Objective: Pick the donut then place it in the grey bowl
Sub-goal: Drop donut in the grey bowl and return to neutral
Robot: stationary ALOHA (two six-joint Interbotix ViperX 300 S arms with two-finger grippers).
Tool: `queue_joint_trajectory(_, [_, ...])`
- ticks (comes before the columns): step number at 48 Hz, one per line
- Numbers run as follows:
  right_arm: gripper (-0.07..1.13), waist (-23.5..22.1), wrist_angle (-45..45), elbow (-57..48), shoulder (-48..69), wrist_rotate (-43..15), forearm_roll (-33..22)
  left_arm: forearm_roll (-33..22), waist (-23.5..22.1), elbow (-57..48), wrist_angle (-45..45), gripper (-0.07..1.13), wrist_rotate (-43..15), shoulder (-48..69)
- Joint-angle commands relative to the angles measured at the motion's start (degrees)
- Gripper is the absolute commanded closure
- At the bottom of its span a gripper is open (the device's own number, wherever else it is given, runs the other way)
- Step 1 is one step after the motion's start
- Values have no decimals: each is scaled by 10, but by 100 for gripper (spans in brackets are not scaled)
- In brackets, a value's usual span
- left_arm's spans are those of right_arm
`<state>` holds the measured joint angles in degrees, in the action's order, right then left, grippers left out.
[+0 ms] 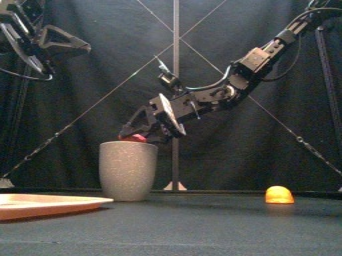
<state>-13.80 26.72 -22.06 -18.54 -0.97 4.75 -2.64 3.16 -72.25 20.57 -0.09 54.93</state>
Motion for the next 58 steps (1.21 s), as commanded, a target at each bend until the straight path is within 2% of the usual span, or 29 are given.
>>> queue_joint_trajectory(1, [11,-4,-26,20,11,0,6,-2,1,8,6,95,-1,-3])
queue_joint_trajectory(5, [8,-7,-40,26,8,1,8,-2,1,8,6,95,-1,-3])
queue_joint_trajectory(58, [7,-4,-57,62,11,1,5,-2,1,6,6,95,-1,-3])
